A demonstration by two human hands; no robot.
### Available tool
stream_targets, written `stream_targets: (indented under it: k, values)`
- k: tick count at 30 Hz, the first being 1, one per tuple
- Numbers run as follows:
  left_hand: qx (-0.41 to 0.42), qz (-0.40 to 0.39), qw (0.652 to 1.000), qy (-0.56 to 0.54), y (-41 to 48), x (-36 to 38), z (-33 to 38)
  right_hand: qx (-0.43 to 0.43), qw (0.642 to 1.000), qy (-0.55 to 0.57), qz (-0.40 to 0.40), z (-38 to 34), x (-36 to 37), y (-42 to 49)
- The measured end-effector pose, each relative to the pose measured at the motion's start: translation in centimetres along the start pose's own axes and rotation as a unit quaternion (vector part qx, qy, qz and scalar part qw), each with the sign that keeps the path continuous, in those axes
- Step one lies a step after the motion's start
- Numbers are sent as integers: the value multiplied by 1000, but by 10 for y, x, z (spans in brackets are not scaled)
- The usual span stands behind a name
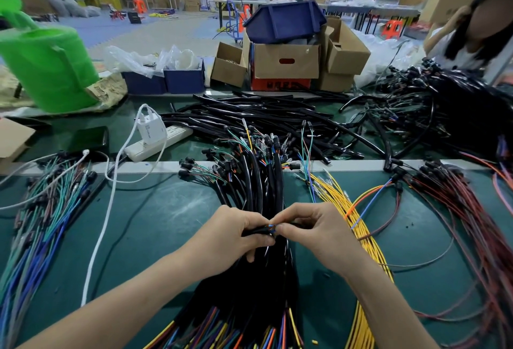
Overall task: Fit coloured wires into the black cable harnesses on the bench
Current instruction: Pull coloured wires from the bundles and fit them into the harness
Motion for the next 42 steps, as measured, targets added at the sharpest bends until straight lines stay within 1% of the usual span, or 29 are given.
stream_targets:
  k: [3, 7, 14, 16, 20, 24, 26, 28, 29, 30, 32, 33, 35, 37, 39, 42]
  values:
    - [-12, -9, 999, 37, 2, 0, 2, -8, 1000, -17, 6, -2, 0, 0]
    - [-11, -10, 998, 67, 4, -1, 8, -11, 1000, -8, 14, -4, -1, 0]
    - [13, 34, 999, 21, -1, 0, 12, -7, 1000, -18, 5, -2, -1, 1]
    - [-1, 15, 999, 47, -1, 2, 11, -10, 999, -43, 0, -3, 1, 1]
    - [-23, -48, 991, 123, 4, 12, 10, -24, 996, -86, 5, -7, 5, 0]
    - [1, -77, 984, 159, 9, 23, 20, -27, 997, -75, -11, -8, 14, -1]
    - [9, -81, 976, 201, 13, 26, 23, -26, 998, -63, 5, -9, 15, -1]
    - [23, -62, 968, 243, 15, 23, 27, -25, 997, -67, 34, -9, 10, -1]
    - [35, -41, 969, 239, 15, 18, 32, -30, 993, -98, 54, -8, 6, 0]
    - [40, -15, 976, 213, 15, 11, 34, -34, 985, -150, 77, -5, 2, 0]
    - [30, 15, 988, 153, 14, -2, 34, -27, 960, -245, 130, 0, -8, 2]
    - [25, 12, 989, 148, 14, -4, 31, -19, 947, -280, 154, 2, -13, 3]
    - [12, -7, 981, 193, 17, -4, 23, -27, 920, -351, 174, -2, -19, 7]
    - [-7, -20, 969, 247, 21, 2, 16, -54, 901, -400, 162, -16, -16, 11]
    - [-7, -19, 965, 262, 27, 4, 17, -91, 891, -421, 140, -38, -12, 15]
    - [48, -25, 976, 209, 32, -2, 39, -139, 873, -458, 89, -64, -3, 24]
Point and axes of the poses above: each hand's wrist, its own y-axis towards the middle knuckle, its own x-axis out of the palm, z = x × y, the point moved 8 cm from there along y, towards the middle knuckle, and after that the axes turned 9 degrees about -y, right-handed, at the moved point
